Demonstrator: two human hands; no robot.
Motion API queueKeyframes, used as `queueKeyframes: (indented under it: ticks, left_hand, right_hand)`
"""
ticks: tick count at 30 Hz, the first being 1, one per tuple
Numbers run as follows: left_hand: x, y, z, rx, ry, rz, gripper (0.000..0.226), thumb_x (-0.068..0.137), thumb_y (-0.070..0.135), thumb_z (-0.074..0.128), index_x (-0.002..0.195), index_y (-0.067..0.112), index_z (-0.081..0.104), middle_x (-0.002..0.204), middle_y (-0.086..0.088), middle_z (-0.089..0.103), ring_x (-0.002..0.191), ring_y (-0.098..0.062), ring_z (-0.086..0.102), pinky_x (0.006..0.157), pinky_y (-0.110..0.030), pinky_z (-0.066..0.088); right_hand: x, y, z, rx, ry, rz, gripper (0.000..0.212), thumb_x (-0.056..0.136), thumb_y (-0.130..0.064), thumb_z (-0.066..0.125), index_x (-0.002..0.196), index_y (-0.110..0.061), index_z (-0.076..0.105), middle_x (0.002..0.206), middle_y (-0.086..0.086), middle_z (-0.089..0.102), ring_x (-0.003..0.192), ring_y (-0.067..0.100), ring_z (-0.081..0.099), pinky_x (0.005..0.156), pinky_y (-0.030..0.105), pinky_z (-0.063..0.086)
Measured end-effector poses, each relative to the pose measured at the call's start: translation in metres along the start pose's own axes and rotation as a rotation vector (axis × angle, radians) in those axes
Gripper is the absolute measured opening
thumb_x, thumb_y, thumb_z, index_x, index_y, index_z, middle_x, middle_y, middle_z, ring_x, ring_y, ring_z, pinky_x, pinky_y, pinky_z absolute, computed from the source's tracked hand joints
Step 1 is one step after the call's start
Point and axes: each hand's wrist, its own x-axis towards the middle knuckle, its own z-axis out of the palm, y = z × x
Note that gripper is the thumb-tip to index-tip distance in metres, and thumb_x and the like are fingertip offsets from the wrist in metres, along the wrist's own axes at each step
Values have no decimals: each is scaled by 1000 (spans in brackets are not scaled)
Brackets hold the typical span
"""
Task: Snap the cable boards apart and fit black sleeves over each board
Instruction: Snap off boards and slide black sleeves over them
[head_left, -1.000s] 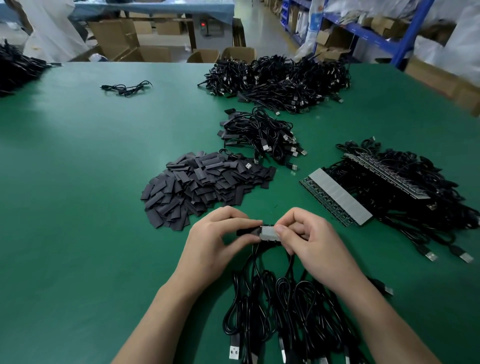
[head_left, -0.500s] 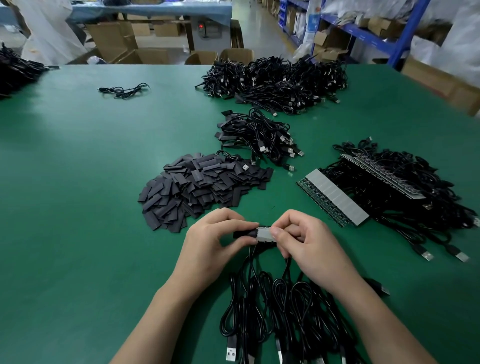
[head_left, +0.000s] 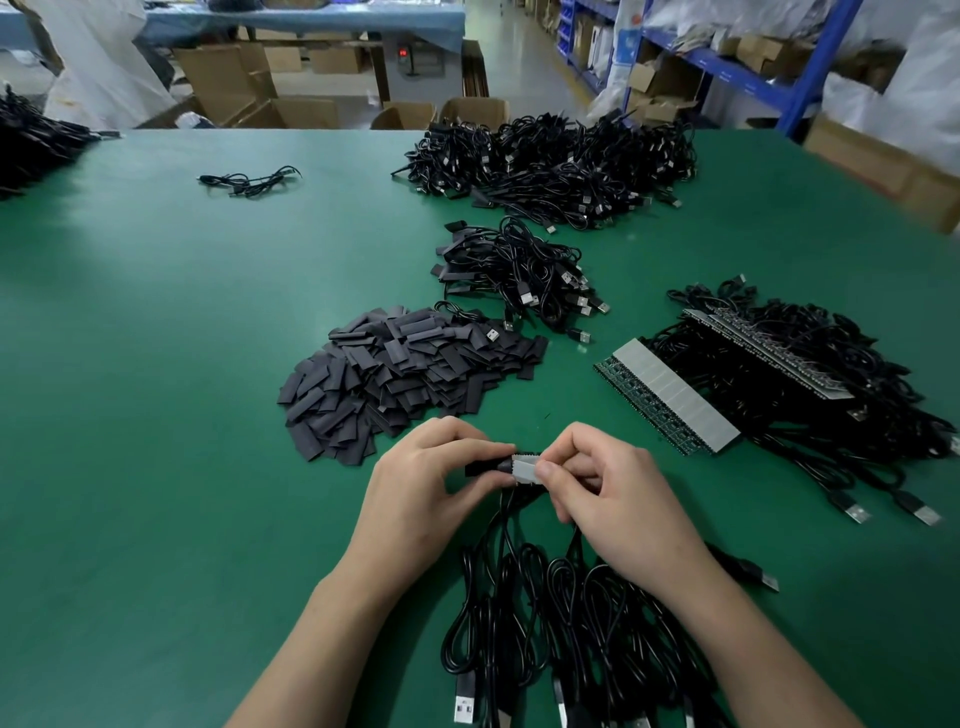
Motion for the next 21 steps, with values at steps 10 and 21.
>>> queueKeyframes:
  ticks: [10, 21]
  left_hand:
    - [0, -1, -2, 31, -57, 76, 29, 85, 42, 75, 109, 28, 80, 98, 15, 65, 93, -8, 63, 78, -36, 56]
    - [-2, 3, 4, 41, -64, 114, 27, 87, 40, 76, 112, 30, 79, 98, 15, 65, 93, -7, 62, 77, -34, 55]
  right_hand:
    - [1, 0, -4, 22, 0, 30, 19, 99, -24, 65, 81, -27, 64, 62, -5, 69, 48, 4, 45, 50, 17, 39]
    - [0, -1, 0, 73, -86, 33, 12, 99, -26, 66, 90, -28, 59, 71, -7, 75, 52, 5, 53, 58, 22, 48]
